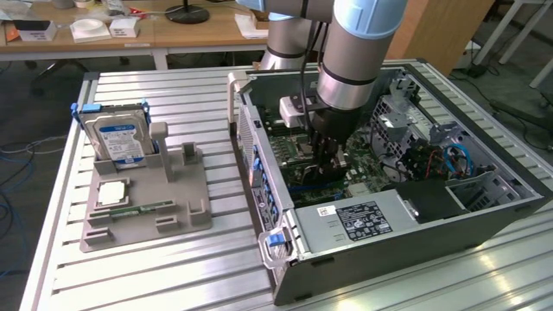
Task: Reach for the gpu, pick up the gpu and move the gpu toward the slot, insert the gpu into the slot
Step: 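Insert the gpu into the slot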
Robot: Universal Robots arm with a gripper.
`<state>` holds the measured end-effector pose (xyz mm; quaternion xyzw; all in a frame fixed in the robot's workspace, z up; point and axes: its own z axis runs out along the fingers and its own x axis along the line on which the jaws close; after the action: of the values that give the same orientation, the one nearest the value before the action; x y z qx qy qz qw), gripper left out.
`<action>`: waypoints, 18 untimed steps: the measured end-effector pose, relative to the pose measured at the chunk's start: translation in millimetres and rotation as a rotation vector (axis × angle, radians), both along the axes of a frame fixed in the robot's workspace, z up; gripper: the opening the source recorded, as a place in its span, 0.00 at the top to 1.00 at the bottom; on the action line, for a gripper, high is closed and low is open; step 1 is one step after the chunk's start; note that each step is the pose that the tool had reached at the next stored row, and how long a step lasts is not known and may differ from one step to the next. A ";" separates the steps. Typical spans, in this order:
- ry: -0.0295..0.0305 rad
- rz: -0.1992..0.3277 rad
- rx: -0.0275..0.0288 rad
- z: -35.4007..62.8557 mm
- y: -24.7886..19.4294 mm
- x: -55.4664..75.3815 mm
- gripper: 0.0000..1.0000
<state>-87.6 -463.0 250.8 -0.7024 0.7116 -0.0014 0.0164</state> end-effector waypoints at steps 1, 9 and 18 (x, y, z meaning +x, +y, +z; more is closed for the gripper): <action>-0.0001 0.000 0.0002 -0.4 0.0 0.0 0.74; 0.0004 0.000 0.0002 -4.3 0.0 -0.5 0.74; 0.0007 0.000 0.0000 -4.6 0.0 -0.6 0.74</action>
<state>-88.2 -463.0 246.3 -0.7024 0.7116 -0.0012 0.0162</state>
